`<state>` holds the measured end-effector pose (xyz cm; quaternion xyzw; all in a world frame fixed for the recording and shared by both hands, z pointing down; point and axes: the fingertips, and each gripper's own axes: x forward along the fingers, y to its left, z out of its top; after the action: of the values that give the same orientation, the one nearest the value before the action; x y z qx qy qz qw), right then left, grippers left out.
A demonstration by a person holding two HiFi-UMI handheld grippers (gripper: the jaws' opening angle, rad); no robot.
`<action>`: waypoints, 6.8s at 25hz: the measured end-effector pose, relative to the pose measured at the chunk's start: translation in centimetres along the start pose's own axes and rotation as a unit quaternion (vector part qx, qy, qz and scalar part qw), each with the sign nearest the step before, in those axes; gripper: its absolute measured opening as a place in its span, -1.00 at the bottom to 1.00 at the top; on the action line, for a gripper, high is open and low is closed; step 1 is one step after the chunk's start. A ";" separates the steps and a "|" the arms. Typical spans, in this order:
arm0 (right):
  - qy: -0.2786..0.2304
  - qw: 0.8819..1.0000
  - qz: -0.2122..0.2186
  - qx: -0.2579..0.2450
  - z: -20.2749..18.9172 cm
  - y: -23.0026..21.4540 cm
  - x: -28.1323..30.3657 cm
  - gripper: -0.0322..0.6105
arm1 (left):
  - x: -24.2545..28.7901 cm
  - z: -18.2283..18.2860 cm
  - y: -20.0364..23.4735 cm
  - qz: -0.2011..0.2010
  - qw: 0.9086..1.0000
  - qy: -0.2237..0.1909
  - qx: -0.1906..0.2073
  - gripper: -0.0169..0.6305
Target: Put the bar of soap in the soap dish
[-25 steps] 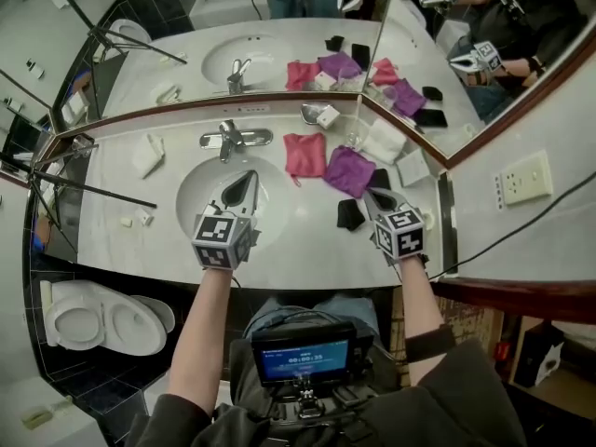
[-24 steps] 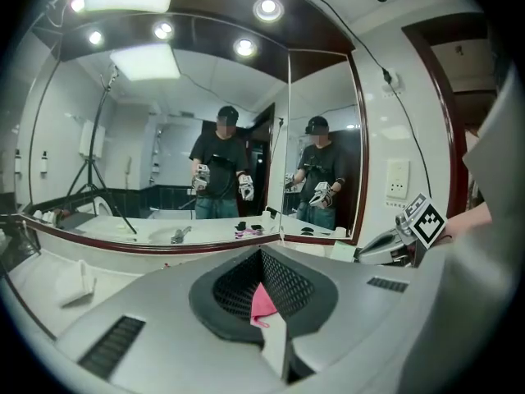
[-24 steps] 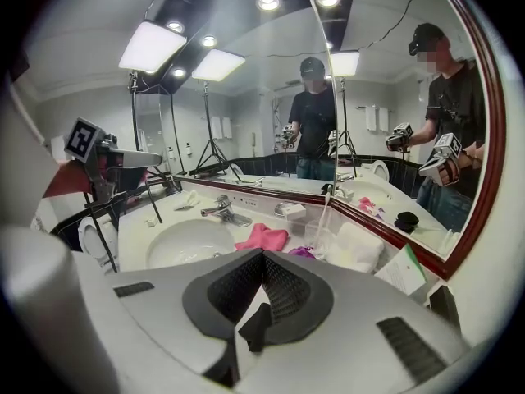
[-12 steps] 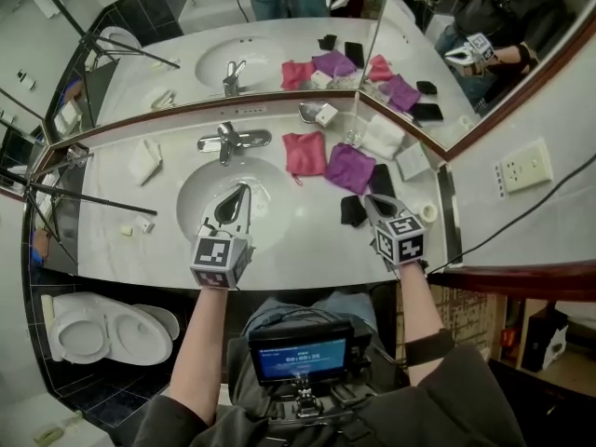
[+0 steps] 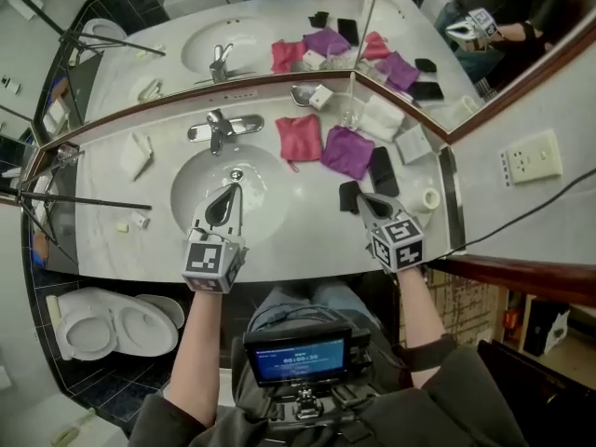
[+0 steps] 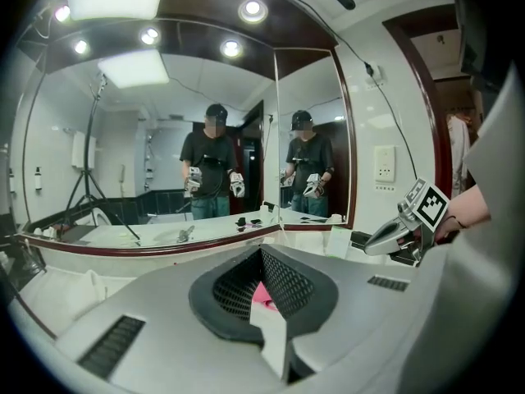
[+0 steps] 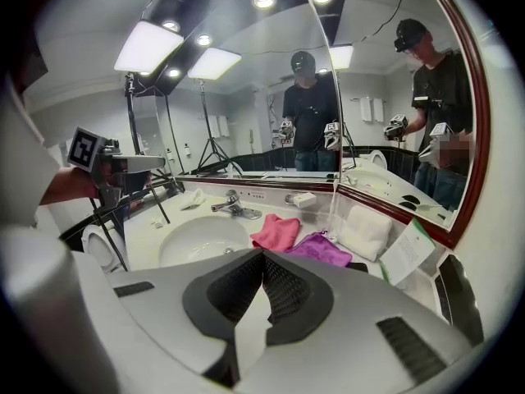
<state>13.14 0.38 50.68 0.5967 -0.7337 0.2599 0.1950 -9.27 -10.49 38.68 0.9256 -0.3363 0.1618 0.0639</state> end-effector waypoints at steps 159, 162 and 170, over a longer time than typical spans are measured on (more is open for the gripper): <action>-0.097 0.968 -0.201 0.117 0.4 3.4 0.3 -0.85 | 15.8 -16.0 -12.0 -0.338 0.822 0.308 -0.340 0.03; -0.091 0.967 -0.203 0.121 -0.7 2.7 0.8 -0.85 | 16.9 -18.1 -12.7 -0.324 0.807 0.329 -0.368 0.03; -0.086 0.966 -0.200 0.138 -2.0 2.2 0.9 -0.85 | 18.5 -21.9 -12.8 -0.283 0.780 0.356 -0.430 0.04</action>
<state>10.76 1.26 52.42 0.7727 -0.5706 0.2617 0.0948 6.64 -6.87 65.41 0.7319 -0.0475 0.2936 0.6132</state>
